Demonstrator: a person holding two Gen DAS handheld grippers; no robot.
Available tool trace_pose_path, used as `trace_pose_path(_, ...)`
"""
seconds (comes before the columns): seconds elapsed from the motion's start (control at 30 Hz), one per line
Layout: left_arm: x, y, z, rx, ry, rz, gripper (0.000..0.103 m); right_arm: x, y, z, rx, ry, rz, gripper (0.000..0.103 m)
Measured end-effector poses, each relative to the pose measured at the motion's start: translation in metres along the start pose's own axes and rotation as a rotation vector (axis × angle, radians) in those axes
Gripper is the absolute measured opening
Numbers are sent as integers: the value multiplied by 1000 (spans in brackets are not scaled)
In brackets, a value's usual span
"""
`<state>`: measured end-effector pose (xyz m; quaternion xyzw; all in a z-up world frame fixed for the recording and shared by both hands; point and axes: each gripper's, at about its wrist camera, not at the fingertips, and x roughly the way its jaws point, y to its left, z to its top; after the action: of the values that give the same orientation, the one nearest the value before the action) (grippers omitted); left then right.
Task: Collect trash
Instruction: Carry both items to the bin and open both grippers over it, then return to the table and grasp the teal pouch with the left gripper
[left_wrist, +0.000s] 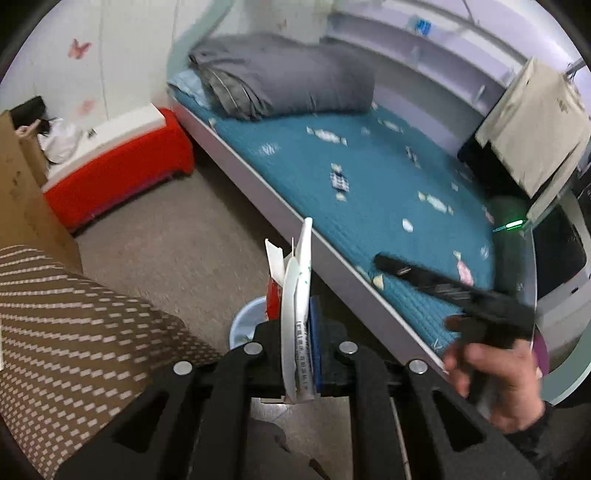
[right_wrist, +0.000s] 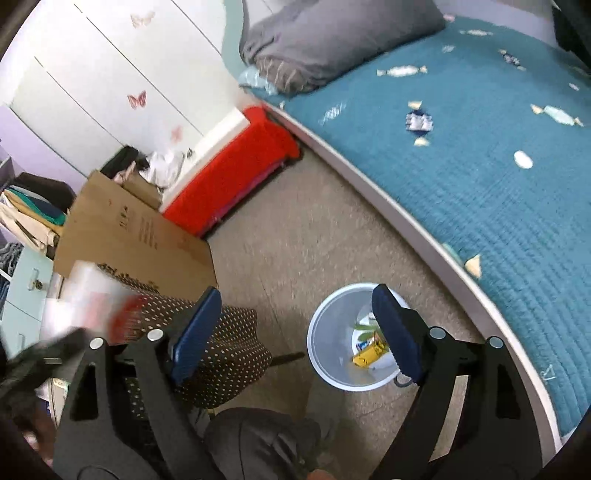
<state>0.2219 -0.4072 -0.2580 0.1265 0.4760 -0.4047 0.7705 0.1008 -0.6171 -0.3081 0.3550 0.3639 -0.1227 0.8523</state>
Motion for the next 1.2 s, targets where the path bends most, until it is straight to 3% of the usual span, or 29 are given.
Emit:
trace_pose_path(0.2,41,-11,11,19,60,-19,13,-26,2,7,11,-48,17,84)
trace_pose_path(0.27,55,-14,17,31,93,-23,50,-33,5,8,10,-63,21,84)
trace_pose_path(0.3,59,-12,19,21,93,15,86,-35,6,8,9,-67,23,85)
trace_pose_path(0.33,59,-11,20,14,75,38,96,-38,8,7,6,-71,24,85)
trace_pose_path(0.43,50,-6,19,10,63,65,96,-43,15,6,-1,-74,32,85)
trace_pose_path(0.6,15,3,8,17,10,117,96,-47,30,0,-17,-80,14,97)
trace_pose_path(0.87,-71,18,-16,-21,-134,147,96,-71,76,-8,-78,-131,5,97)
trace_pose_path(1.2,-177,32,-57,-93,-314,135,96,-103,159,-24,-224,-160,86,97)
